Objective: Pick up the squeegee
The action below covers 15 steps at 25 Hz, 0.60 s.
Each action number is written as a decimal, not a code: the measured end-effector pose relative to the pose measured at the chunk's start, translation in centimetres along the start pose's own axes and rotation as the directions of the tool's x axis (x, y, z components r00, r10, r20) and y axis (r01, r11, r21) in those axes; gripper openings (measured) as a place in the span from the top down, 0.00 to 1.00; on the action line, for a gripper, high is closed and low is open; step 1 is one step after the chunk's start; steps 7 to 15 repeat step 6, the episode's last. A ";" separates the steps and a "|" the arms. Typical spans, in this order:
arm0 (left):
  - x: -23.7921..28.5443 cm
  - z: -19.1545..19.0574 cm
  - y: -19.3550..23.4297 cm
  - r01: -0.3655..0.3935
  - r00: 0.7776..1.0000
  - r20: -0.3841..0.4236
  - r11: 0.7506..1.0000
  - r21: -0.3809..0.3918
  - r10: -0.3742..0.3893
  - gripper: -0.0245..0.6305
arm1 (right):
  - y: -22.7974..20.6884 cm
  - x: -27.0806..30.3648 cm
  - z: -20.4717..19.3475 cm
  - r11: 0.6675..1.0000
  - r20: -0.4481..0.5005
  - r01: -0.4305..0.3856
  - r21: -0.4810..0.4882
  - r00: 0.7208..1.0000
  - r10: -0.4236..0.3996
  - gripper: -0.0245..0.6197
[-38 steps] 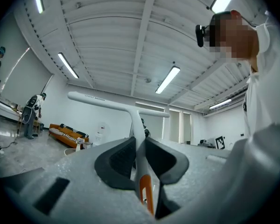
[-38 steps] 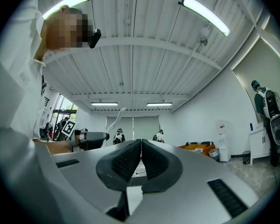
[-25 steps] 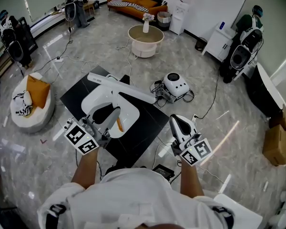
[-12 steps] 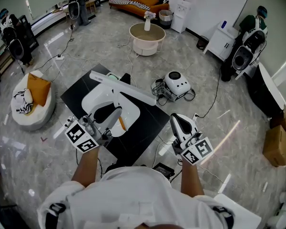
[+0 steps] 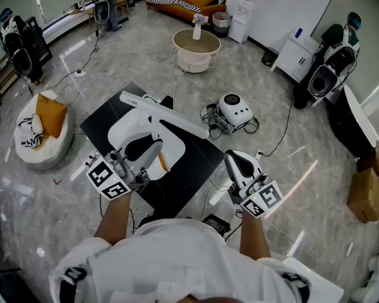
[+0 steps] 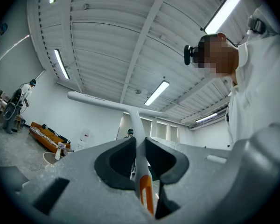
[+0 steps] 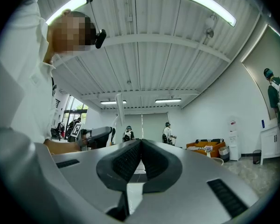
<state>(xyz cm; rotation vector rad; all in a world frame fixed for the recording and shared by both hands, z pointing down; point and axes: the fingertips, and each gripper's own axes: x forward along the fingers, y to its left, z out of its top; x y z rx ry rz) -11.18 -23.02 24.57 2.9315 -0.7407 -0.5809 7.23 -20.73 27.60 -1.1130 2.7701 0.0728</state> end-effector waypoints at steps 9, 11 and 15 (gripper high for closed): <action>0.6 -0.5 0.3 -0.003 1.000 -0.009 1.000 -0.001 0.003 0.84 | -0.9 0.0 -0.2 1.000 0.001 0.002 0.009 1.000 -0.002 0.94; 0.6 -0.5 0.3 -0.003 1.000 -0.009 1.000 -0.001 0.003 0.84 | -0.9 0.0 -0.2 1.000 0.001 0.002 0.009 1.000 -0.002 0.94; 0.6 -0.5 0.3 -0.003 1.000 -0.009 1.000 -0.001 0.003 0.84 | -0.9 0.0 -0.2 1.000 0.001 0.002 0.009 1.000 -0.002 0.94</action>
